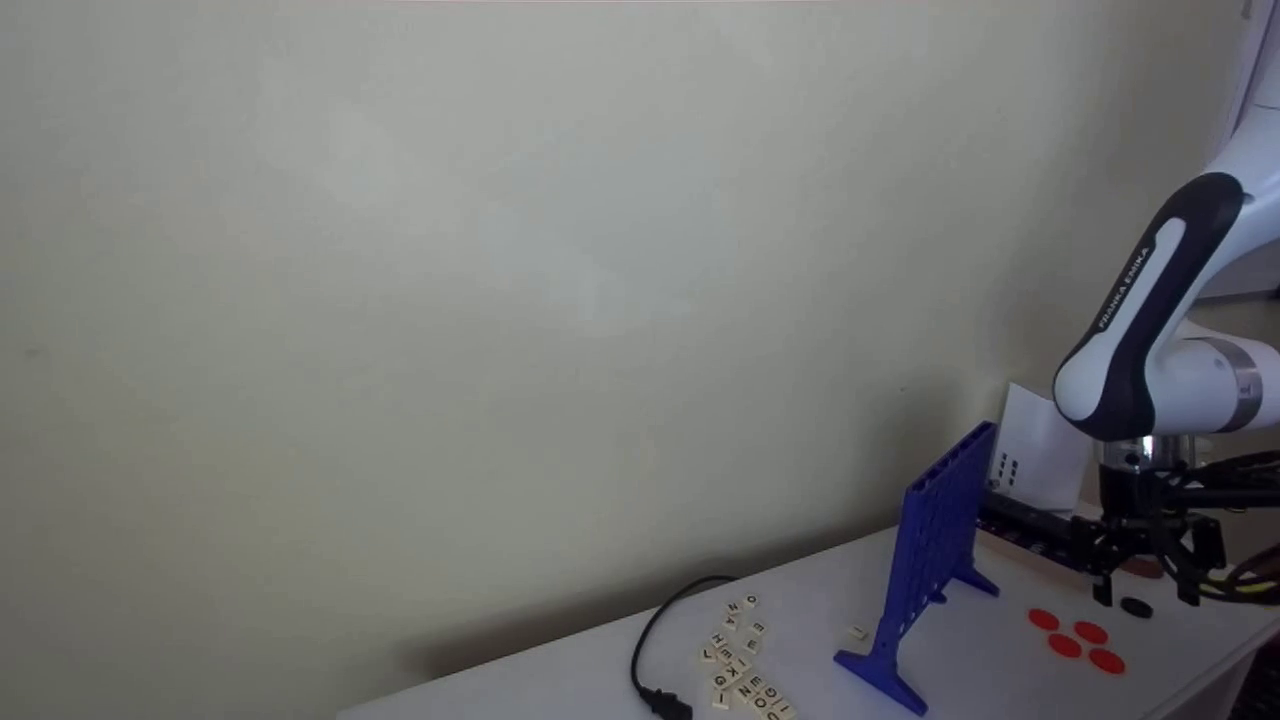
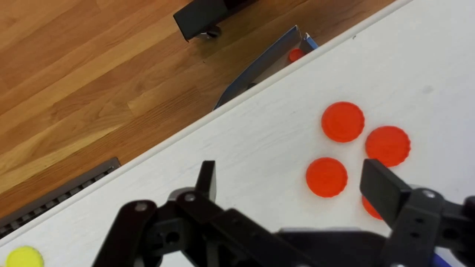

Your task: Put the orange circle inside the blue object

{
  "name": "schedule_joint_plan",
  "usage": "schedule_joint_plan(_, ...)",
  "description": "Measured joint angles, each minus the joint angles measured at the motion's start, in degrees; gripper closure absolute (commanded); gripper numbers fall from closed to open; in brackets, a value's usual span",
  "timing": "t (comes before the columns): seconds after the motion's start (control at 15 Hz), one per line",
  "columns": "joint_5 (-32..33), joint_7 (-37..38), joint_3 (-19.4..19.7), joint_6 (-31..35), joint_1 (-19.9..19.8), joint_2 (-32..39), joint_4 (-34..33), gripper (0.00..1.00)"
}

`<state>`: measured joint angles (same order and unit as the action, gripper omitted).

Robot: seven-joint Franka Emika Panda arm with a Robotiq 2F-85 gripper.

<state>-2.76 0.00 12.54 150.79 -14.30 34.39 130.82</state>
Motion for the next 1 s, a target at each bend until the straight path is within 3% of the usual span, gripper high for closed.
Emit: schedule_joint_plan(1.0,-3.10,0.00,-4.85,-0.07,-4.62,9.28,-8.68,0.00)
